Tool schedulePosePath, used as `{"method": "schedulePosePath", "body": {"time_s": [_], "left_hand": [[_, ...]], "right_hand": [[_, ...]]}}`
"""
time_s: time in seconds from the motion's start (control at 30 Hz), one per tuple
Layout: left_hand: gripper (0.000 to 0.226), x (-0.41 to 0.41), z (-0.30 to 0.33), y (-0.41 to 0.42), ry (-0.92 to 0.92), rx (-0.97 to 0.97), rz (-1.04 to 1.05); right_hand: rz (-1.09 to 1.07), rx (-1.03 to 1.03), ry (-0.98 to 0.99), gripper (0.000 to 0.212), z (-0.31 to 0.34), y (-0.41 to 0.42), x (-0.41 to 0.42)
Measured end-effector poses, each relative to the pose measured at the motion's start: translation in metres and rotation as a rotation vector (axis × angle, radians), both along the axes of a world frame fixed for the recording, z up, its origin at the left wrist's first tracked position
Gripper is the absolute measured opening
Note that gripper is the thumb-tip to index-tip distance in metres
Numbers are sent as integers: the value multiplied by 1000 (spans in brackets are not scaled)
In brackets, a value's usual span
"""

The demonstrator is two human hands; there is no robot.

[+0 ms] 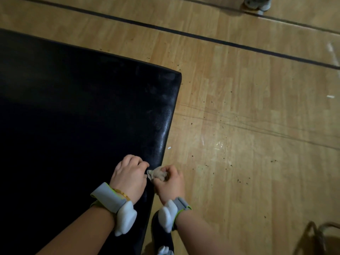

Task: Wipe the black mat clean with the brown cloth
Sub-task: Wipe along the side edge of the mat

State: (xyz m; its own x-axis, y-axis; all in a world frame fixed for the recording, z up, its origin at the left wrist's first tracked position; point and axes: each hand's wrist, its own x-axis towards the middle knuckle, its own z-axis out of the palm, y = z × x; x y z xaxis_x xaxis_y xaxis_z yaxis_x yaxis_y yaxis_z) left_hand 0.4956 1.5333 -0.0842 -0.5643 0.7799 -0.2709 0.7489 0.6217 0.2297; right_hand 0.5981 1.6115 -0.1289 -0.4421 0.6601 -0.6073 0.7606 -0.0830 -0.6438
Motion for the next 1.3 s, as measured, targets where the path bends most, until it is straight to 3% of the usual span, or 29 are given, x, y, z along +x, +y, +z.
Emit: {"method": "schedulePosePath", "body": {"time_s": [0.07, 0.17, 0.3, 0.5, 0.6, 0.73, 0.83, 0.97, 1.03, 1.1, 1.2, 1.3], "left_hand": [[48, 10, 0, 11, -64, -48, 11], [50, 20, -7, 26, -313, -106, 199], [50, 23, -3, 40, -491, -7, 468], [46, 23, 11, 50, -667, 196, 630], [50, 25, 14, 52, -737, 293, 722], [51, 28, 7, 46, -740, 327, 705], [45, 28, 2, 35, -581, 290, 612], [52, 18, 3, 25, -444, 181, 521], [54, 16, 5, 22, -411, 113, 480], [52, 15, 6, 21, -390, 101, 473], [44, 13, 7, 16, -346, 131, 493], [40, 9, 5, 8, -303, 124, 513]], "right_hand": [[-26, -8, 51, 34, 3, 6, -2], [-110, -68, 164, 32, 7, 5, 2], [-304, -225, 285, 16, 14, 8, 4], [-326, -370, 341, 45, 19, 21, 3], [-383, -567, 459, 35, 21, 36, 10], [-383, -753, 562, 42, 17, 43, 15], [-346, -778, 602, 41, 16, 41, 11], [-328, -707, 544, 34, 17, 47, 0], [-324, -513, 492, 26, 15, 52, -5], [-366, -278, 467, 38, 11, 58, -12], [-285, -30, 337, 75, -1, 55, -31], [-103, 48, 206, 49, -2, 44, -46]]}}
